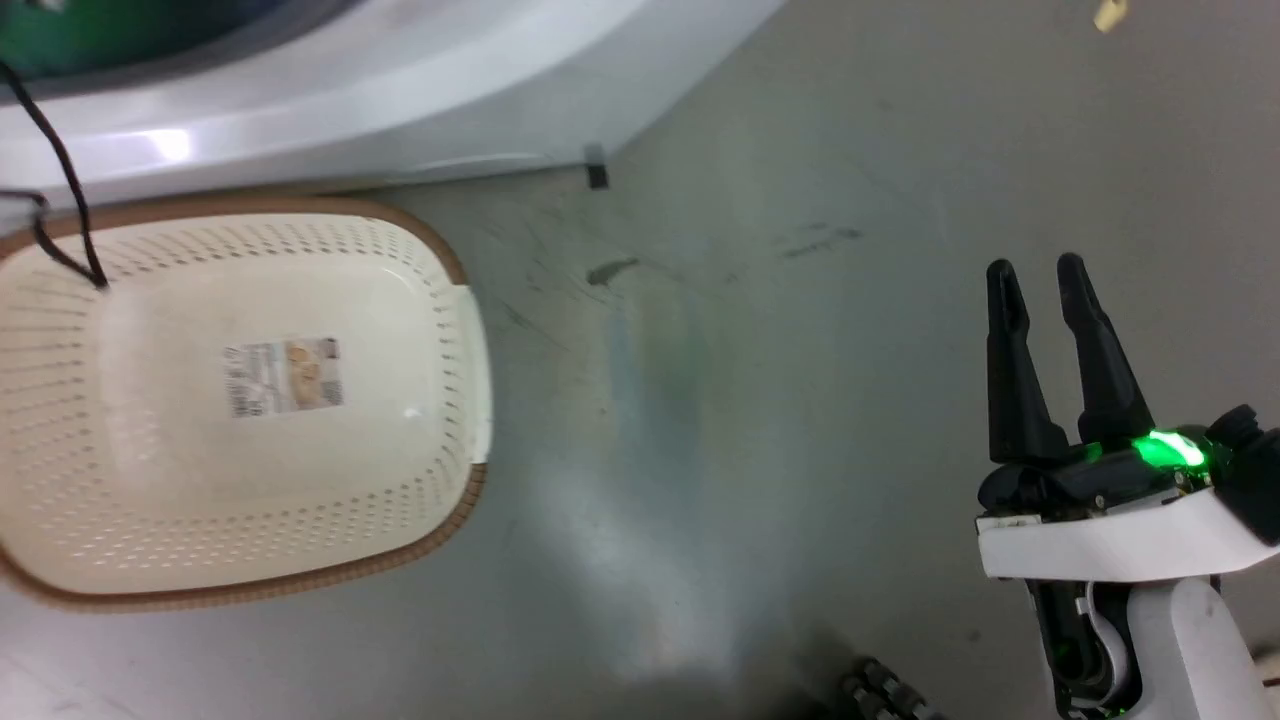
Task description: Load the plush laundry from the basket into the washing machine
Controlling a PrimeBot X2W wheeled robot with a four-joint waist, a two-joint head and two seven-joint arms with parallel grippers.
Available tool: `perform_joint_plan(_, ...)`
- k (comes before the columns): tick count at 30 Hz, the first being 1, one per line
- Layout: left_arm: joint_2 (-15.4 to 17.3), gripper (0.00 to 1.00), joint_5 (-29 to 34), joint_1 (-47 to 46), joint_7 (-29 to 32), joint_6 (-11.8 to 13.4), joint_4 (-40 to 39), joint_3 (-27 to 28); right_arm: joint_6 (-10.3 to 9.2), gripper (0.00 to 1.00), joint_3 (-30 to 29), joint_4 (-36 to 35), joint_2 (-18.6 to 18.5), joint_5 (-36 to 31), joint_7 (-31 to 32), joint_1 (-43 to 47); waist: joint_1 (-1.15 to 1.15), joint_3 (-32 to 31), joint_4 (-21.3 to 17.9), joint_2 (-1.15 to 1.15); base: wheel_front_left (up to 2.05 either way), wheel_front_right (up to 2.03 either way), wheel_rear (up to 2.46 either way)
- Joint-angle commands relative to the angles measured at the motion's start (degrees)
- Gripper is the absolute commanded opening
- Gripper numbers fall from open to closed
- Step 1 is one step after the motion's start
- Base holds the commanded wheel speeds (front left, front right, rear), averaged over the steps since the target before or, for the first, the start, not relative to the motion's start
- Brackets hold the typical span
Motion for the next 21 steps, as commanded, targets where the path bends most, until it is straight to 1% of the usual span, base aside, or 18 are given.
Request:
perform_joint_plan(1,0.68,0.0,-0.53,-1.92,1.31,-0.22,1.37,-0.32,-0.04,1.0,0.13,-0.41,-0.06,0.46,-0.25,-0.95,-0.01,1.64,-1.51,0.0,0.0,0.0,0.0)
perform_joint_plan(7,1.58,0.0,-1.52,-5.92,8.11,-0.23,7.94,-0.81,-0.04,1.0,0.27,-0.37,-0.06,0.92,-0.25,-1.24,-0.01,2.11,-1.63,0.0,0.0,0.0,0.0)
perform_joint_plan(9,1.61,0.0,-1.82,-5.94,9.02,-0.23,9.05,-1.16,-0.04,1.0,0.11,-0.23,-0.06,0.78,-0.25,-1.4,-0.01,1.84,-1.29,0.0,0.0,0.0,0.0)
perform_joint_plan(12,0.91,0.0,-2.84,-5.24,8.37,-0.23,10.13,-1.2,-0.04,1.0,-0.28,-0.15,-0.06,0.14,-0.25,-1.62,-0.01,0.95,-0.37,0.0,0.0,0.0,0.0)
perform_joint_plan(13,0.6,0.25,-3.15,-4.87,7.85,-0.23,10.45,-1.2,-0.04,1.0,-0.43,-0.11,-0.06,-0.19,-0.25,-1.67,-0.01,0.5,-0.01,0.0,0.0,0.0,0.0)
perform_joint_plan(14,0.23,1.0,-3.4,-4.4,7.07,-0.2,10.77,-1.23,-0.04,1.0,-0.65,-0.09,-0.06,-0.47,-0.25,-1.69,-0.01,-0.13,0.44,0.0,0.0,0.0,0.0)
perform_joint_plan(18,-1.51,1.0,-4.71,-1.47,2.31,-0.06,12.23,-1.09,-0.04,1.0,-1.69,0.07,-0.06,-2.19,-0.25,-1.3,-0.01,-3.87,2.39,0.0,0.0,0.0,0.0)
perform_joint_plan(21,-3.42,1.0,-6.33,2.39,-2.7,-0.01,13.23,-0.87,-0.04,1.0,-2.45,0.75,-0.06,-3.82,-0.25,-0.34,-0.01,-8.48,4.06,0.0,0.0,0.0,0.0)
